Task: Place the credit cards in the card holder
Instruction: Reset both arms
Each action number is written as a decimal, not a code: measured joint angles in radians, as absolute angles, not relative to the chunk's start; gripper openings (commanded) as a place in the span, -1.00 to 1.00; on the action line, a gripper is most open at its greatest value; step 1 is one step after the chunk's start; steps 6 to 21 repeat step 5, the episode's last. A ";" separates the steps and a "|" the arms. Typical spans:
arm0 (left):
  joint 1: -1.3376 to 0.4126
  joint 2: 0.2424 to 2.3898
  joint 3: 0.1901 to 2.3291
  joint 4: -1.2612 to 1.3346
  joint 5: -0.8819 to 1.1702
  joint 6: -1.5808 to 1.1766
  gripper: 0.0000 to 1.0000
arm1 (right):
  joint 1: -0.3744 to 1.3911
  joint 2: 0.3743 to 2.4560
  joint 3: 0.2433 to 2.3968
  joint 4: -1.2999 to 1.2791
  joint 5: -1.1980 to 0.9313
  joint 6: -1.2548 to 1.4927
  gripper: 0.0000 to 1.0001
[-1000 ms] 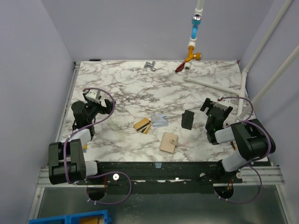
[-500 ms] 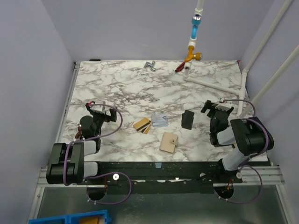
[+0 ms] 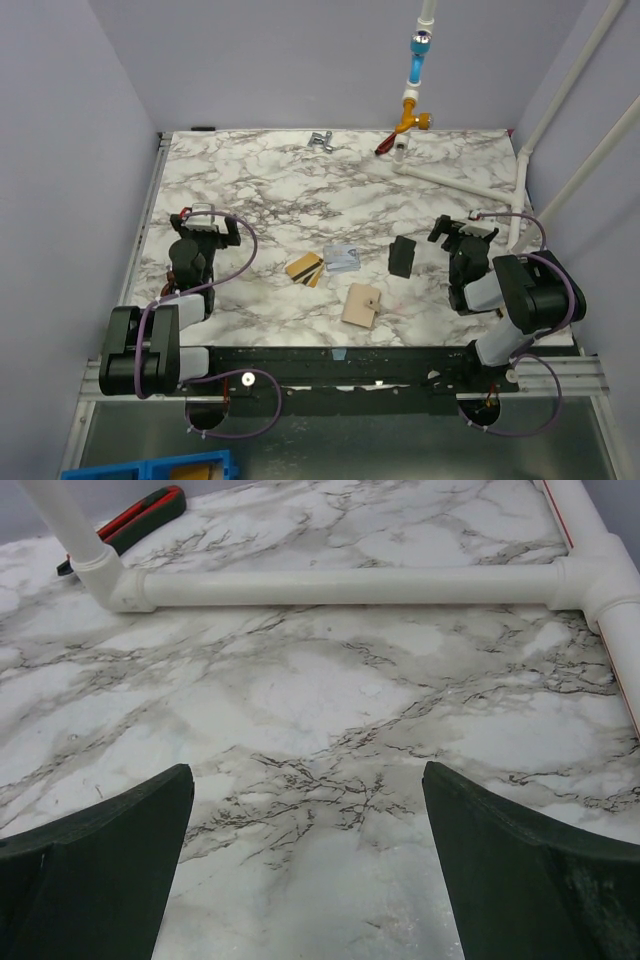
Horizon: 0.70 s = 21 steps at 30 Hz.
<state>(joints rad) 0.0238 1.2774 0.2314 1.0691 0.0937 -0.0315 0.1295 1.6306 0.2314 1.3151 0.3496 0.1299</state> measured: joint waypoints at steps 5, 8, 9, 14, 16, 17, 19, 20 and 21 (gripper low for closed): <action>0.024 1.278 0.234 1.056 0.083 -0.031 0.97 | 0.130 1.631 0.231 1.316 0.349 0.130 1.00; 0.024 1.278 0.234 1.056 0.083 -0.031 0.97 | 0.130 1.631 0.231 1.316 0.349 0.130 1.00; 0.024 1.278 0.234 1.056 0.083 -0.031 0.97 | 0.130 1.631 0.231 1.316 0.349 0.130 1.00; 0.024 1.278 0.234 1.056 0.083 -0.031 0.97 | 0.130 1.631 0.231 1.316 0.349 0.130 1.00; 0.024 1.278 0.234 1.056 0.083 -0.031 0.97 | 0.130 1.631 0.231 1.316 0.349 0.130 1.00; 0.024 1.278 0.234 1.056 0.083 -0.031 0.97 | 0.130 1.631 0.231 1.316 0.349 0.130 1.00; 0.024 1.278 0.234 1.056 0.083 -0.031 0.97 | 0.130 1.631 0.231 1.316 0.349 0.130 1.00; 0.024 1.278 0.234 1.056 0.083 -0.031 0.97 | 0.130 1.631 0.231 1.316 0.349 0.130 1.00; 0.024 1.278 0.234 1.056 0.083 -0.031 0.97 | 0.130 1.631 0.231 1.316 0.349 0.130 1.00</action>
